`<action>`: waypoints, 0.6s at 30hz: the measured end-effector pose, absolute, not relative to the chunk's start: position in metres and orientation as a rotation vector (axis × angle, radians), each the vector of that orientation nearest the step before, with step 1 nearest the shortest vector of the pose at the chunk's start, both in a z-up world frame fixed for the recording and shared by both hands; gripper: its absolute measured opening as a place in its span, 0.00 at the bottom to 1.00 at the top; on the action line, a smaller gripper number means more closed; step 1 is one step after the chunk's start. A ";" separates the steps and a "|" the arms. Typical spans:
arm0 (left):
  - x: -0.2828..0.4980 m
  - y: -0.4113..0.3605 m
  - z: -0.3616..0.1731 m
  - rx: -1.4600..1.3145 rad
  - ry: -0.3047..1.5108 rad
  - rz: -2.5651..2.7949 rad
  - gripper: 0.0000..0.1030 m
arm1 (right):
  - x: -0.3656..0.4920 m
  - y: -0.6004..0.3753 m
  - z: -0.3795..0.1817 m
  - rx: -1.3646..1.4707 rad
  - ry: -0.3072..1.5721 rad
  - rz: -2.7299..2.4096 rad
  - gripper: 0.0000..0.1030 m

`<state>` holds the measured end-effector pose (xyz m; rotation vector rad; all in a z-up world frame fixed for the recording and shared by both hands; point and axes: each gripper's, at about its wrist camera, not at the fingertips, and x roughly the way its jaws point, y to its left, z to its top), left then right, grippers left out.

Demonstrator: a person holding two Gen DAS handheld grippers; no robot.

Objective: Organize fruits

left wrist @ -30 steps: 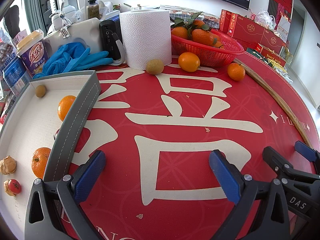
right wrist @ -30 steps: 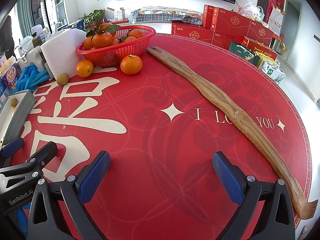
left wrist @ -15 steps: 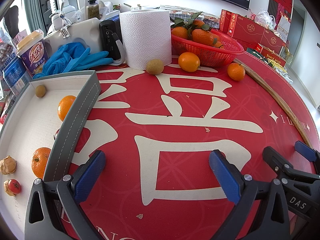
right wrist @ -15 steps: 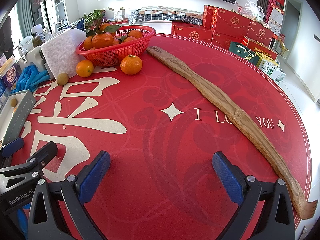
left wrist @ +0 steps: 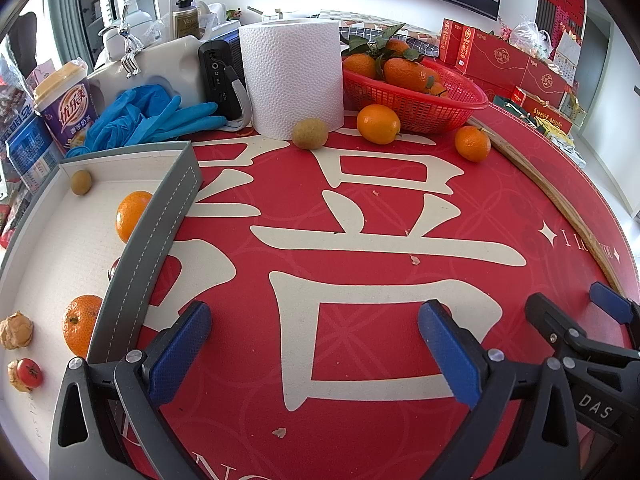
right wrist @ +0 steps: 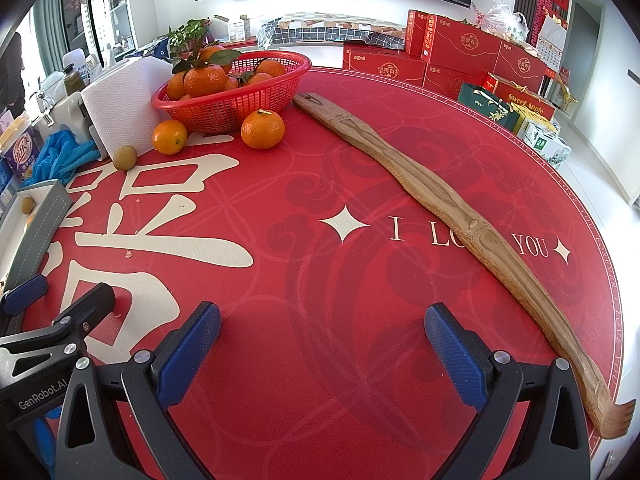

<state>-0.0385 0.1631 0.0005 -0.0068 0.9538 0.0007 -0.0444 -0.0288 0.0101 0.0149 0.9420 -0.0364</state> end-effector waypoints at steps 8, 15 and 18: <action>-0.025 0.159 0.060 0.016 0.888 -0.063 0.92 | -0.052 -0.031 0.011 -0.023 0.959 0.036 0.99; 0.049 0.156 0.047 -0.011 0.967 -0.013 0.81 | -0.056 -0.035 0.009 -0.024 0.941 0.040 0.99; 0.070 0.154 0.033 0.012 0.970 0.038 0.78 | -0.056 -0.034 0.009 -0.024 0.940 0.041 0.99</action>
